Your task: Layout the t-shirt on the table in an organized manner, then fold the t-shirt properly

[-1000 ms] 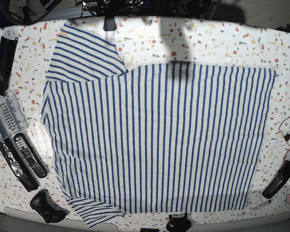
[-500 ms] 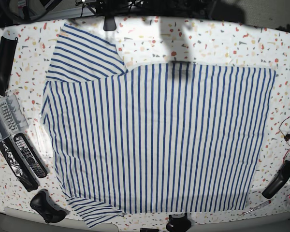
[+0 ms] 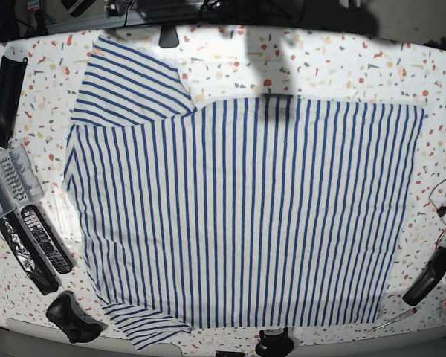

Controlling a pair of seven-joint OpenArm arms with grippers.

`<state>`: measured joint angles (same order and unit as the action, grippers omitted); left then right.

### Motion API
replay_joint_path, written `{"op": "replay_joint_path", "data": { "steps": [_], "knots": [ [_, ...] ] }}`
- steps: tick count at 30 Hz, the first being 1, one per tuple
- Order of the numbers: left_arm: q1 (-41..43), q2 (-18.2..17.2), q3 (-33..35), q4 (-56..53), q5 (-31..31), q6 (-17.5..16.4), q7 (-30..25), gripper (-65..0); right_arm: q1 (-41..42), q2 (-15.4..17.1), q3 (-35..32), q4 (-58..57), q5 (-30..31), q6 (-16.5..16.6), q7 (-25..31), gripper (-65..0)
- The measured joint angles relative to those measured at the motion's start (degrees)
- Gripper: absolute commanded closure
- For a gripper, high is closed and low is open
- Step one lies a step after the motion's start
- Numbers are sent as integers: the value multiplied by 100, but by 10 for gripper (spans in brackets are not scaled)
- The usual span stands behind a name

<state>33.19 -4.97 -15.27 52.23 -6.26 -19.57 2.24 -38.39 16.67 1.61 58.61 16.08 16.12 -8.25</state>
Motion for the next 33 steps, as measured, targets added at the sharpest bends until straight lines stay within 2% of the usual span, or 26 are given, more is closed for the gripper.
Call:
{"op": "replay_joint_path", "data": {
  "steps": [4, 7, 12, 14, 17, 20, 25, 30, 33],
  "knots": [
    [581, -284, 22, 1123, -570, -24, 638, -95, -850, 459, 0, 1189, 492, 48, -498, -141],
    [1075, -540, 33, 1974, -763, -42, 955, -95, -1475, 763, -2, 2107, 863, 66, -750, -141],
    [1899, -1117, 26, 3362, -706, -22, 1156, -95, -2393, 1266, 81, 3571, 927, 446, -789, -141],
    [2096, -1362, 28, 3932, -625, -37, 1139, -95, -2712, 1394, 229, 4166, 925, 490, -857, -141],
    [2229, -1676, 22, 4743, -107, -42, 1392, -95, -3003, 1462, 605, 4994, 909, 643, -1130, -141],
    [2271, -1941, 33, 5475, 442, -83, 1757, -95, -3025, 1462, 1010, 5665, 922, 1012, -1488, -141],
    [2203, -2566, 31, 6607, 1237, -63, 1718, -105, -3029, 1467, 1655, 6424, 920, 1375, -1574, -141],
    [1755, -3134, 37, 6850, 1545, -85, 1687, -258, -3021, 1475, 2041, 6859, 922, 1497, -1589, -141],
    [1484, -3403, 37, 6721, 1596, -133, 1451, -282, -3018, 1473, 2096, 7014, 927, 1497, -1587, -141]
  ]
}}
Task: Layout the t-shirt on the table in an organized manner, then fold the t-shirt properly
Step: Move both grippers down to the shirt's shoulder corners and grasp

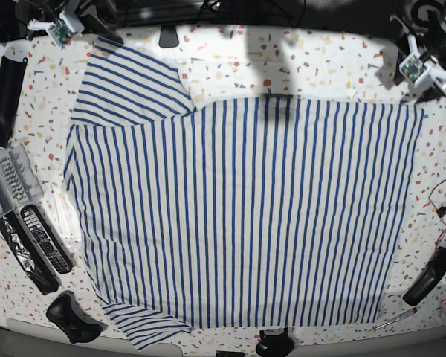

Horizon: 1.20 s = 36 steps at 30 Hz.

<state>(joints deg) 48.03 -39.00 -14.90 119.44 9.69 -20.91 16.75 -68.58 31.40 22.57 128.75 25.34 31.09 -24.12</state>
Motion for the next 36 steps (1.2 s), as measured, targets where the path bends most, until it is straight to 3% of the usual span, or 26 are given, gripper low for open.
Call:
{"op": "replay_joint_path", "data": {
  "steps": [8, 11, 18, 36],
  "knots": [
    [-396, -815, 55, -1064, 750, -435, -1161, -281, 122, -63, 0, 129, -4, 9, -63, -141],
    [-616, -964, 348, -1401, 1029, -404, -1292, -281, 428, -170, 0, 129, -11, 17, -61, -141],
    [-1412, -931, 1220, -2258, 1296, -461, -1257, -281, 1016, -280, 0, 129, -2, 20, -229, -141],
    [-2745, -927, 1932, -3204, 1292, -398, -1309, -279, 1032, -282, 0, 129, -2, 20, -474, -141]
  ]
}}
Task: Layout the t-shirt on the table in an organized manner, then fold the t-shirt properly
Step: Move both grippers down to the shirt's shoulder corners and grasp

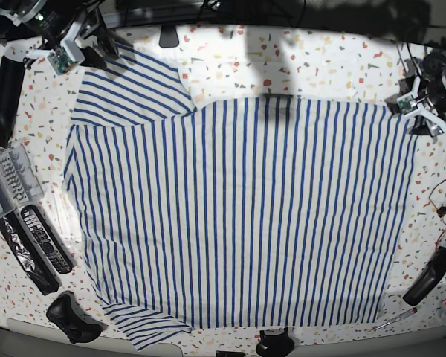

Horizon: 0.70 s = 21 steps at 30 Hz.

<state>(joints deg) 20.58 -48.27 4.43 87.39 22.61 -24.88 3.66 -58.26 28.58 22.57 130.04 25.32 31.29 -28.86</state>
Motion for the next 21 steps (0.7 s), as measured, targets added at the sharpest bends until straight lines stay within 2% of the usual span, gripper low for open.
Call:
{"op": "replay_joint_path", "data": {
  "steps": [6, 10, 14, 15, 16, 18, 19, 21],
  "knots": [
    [-151, -4, 7, -243, -4, 26, -201, -276, 0, 0, 0, 0, -2, 0, -17, -141],
    [-142, -7, 17, -415, -28, 39, -461, -218, 2, 0, 0, 0, 0, 0, -20, -141],
    [-140, 2, 52, -612, -28, 39, -673, -214, 0, 0, 0, 0, 0, 0, -20, -141],
    [-140, 0, 52, -638, -26, 35, -765, -196, 0, 0, 0, 0, 0, 0, -20, -141],
    [-142, -2, 52, -656, -26, 17, -824, -150, 0, 0, 0, 0, 0, 0, -22, -141],
    [-142, 7, 52, -654, -24, 11, -837, -23, 0, 0, 0, 0, 0, 0, -26, -141],
    [-142, 17, 52, -654, -20, -2, -826, 0, 0, 0, 0, 0, 0, 0, -72, -141],
    [-140, 15, 63, -654, -9, -22, -824, 0, 0, 0, 0, 0, -4, 0, -114, -141]
  ]
}}
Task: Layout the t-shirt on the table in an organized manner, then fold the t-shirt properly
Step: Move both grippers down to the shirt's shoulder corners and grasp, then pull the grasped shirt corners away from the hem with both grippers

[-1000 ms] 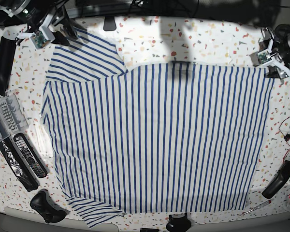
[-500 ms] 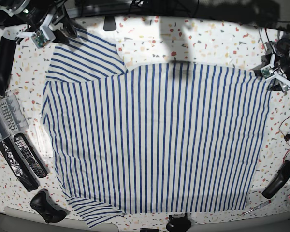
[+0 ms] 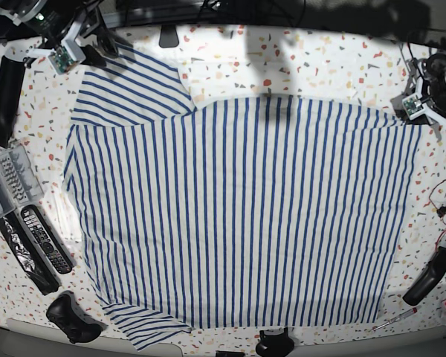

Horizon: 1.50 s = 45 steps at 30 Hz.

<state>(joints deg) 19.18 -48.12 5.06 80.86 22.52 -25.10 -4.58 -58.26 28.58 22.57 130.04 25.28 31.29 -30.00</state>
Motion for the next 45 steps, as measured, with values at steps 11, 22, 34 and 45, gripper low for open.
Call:
{"op": "replay_joint_path", "data": {
  "steps": [11, 22, 34, 45],
  "knots": [
    [0, -2, 2, 0, 0, 0, -9, 0, -2, 173, 0, 0, -2481, 610, 166, -308],
    [-2, -2, 9, 0, 0, -2, 28, 0, -28, 1241, -509, -195, -5268, 710, 1377, -306],
    [-2, -2, 9, 0, -2, -2, 28, 0, 730, 1620, -1506, -1764, -6867, -581, 1460, -306],
    [-2, 0, 9, 0, -2, 0, 48, 0, 1799, 1628, -2691, -2376, -6979, -629, 1453, -306]
  ]
}}
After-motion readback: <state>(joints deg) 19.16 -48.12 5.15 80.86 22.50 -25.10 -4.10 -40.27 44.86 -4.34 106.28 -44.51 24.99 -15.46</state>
